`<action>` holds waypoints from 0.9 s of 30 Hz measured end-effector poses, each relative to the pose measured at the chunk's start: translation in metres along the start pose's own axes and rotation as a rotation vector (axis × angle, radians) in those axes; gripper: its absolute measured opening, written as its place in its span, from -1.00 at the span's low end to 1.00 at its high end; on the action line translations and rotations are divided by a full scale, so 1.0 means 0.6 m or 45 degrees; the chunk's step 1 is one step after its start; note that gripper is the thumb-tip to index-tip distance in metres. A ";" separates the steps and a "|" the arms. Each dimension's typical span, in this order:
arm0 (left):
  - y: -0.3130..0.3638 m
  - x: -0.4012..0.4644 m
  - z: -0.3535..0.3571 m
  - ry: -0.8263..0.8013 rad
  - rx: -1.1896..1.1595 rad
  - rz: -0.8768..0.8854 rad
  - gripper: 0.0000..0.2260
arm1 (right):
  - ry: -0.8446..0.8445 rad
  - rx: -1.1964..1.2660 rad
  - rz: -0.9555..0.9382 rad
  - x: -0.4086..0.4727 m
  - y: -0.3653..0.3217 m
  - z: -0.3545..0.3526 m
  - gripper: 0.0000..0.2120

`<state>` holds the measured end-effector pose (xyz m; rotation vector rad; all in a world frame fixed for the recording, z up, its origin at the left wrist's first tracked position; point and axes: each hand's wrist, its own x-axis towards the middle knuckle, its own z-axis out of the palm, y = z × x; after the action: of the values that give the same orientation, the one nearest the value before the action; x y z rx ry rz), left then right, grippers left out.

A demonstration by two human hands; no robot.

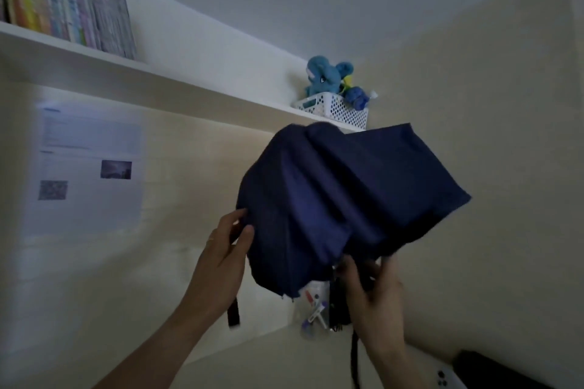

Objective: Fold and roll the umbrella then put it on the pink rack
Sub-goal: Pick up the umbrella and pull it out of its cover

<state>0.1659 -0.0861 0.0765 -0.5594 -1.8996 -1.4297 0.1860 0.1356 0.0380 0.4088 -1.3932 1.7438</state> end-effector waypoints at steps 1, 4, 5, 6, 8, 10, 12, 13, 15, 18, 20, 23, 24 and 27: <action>0.001 0.000 0.000 0.001 -0.009 -0.022 -0.76 | 0.001 0.001 0.048 -0.001 0.001 -0.004 -0.74; 0.003 -0.006 -0.003 0.063 0.039 -0.037 -0.76 | -0.029 0.249 0.196 -0.010 -0.008 -0.006 -0.66; 0.005 -0.009 -0.004 0.100 0.075 -0.032 -0.75 | -0.039 0.268 0.214 -0.011 -0.012 -0.007 -0.69; 0.009 -0.014 -0.007 0.129 0.113 -0.027 -0.71 | -0.065 0.331 0.239 -0.013 -0.012 -0.011 -0.72; 0.013 -0.017 -0.012 0.130 0.113 -0.060 -0.59 | -0.091 0.489 0.344 -0.011 -0.007 -0.017 -0.74; 0.010 -0.015 -0.019 0.063 -0.053 -0.170 -0.51 | -0.102 0.638 0.443 -0.006 0.003 -0.023 -0.77; 0.001 -0.012 -0.024 -0.026 -0.159 -0.265 -0.64 | -0.156 0.754 0.510 0.002 0.008 -0.033 -0.85; 0.000 -0.012 -0.027 -0.043 -0.127 -0.280 -0.76 | -0.191 0.794 0.530 0.006 0.009 -0.036 -0.93; 0.005 -0.015 -0.029 -0.066 -0.096 -0.255 -0.79 | -0.255 0.841 0.553 0.013 0.016 -0.045 -0.90; 0.017 -0.021 -0.035 -0.082 -0.261 -0.258 -0.77 | -0.347 0.845 0.614 0.018 0.027 -0.059 -0.79; 0.022 -0.025 -0.046 -0.115 -0.384 -0.283 -0.73 | -0.397 0.888 0.666 0.018 0.033 -0.067 -0.78; 0.019 -0.029 -0.061 -0.156 -0.508 -0.280 -0.74 | -0.433 0.965 0.790 0.012 0.042 -0.080 -0.73; 0.021 -0.032 -0.065 -0.152 -0.512 -0.271 -0.77 | -0.425 0.978 0.821 0.010 0.046 -0.084 -0.70; 0.027 -0.035 -0.077 -0.102 -0.353 -0.203 -0.75 | -0.377 0.901 0.832 0.003 0.054 -0.088 -0.64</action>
<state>0.2034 -0.1241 0.0790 -0.6128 -1.8539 -1.8157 0.1729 0.1840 0.0014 0.6548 -1.1259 2.8201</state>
